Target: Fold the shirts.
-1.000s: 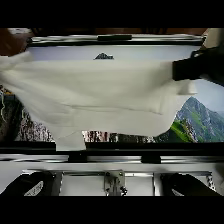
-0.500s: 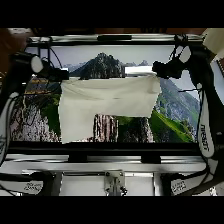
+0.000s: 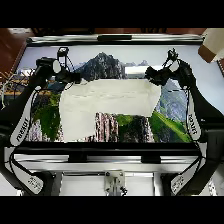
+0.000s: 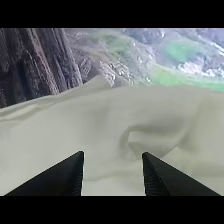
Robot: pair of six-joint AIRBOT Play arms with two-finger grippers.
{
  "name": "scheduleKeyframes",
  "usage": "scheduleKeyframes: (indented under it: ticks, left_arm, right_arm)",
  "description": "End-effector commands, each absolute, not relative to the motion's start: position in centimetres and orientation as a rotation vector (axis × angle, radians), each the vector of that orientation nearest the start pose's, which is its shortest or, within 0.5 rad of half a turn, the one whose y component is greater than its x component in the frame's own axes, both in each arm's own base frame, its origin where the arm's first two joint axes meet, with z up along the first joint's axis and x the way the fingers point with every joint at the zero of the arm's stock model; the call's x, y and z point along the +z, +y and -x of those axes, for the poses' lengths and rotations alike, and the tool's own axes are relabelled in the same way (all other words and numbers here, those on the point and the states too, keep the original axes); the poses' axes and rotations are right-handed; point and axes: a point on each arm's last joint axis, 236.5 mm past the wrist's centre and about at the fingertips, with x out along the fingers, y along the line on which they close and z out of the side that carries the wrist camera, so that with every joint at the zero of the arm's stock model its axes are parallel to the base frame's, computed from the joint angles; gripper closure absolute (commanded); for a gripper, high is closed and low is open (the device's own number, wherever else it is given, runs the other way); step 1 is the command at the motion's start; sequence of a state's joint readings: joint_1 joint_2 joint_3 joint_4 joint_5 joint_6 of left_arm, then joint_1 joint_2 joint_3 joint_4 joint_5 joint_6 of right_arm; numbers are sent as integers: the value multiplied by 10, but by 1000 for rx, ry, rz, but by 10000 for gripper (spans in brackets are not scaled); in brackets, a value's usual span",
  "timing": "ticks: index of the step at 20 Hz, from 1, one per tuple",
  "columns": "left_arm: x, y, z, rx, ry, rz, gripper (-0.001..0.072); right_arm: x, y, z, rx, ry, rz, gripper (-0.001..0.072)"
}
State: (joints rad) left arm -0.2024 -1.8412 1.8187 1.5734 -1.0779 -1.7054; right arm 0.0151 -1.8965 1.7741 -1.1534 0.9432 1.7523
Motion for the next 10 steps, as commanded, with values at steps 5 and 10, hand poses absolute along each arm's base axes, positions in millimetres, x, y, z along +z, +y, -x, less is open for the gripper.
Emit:
scheduleKeyframes:
  ticks: [5,10]
  left_arm:
    - [4,-7,-454,-91,1533,232,105]
    - [-47,-7,-403,-143,1670,475,104]
  right_arm:
    - [-4,14,-463,142,1465,-294,226]
    - [-28,-9,-414,129,1658,-341,226]
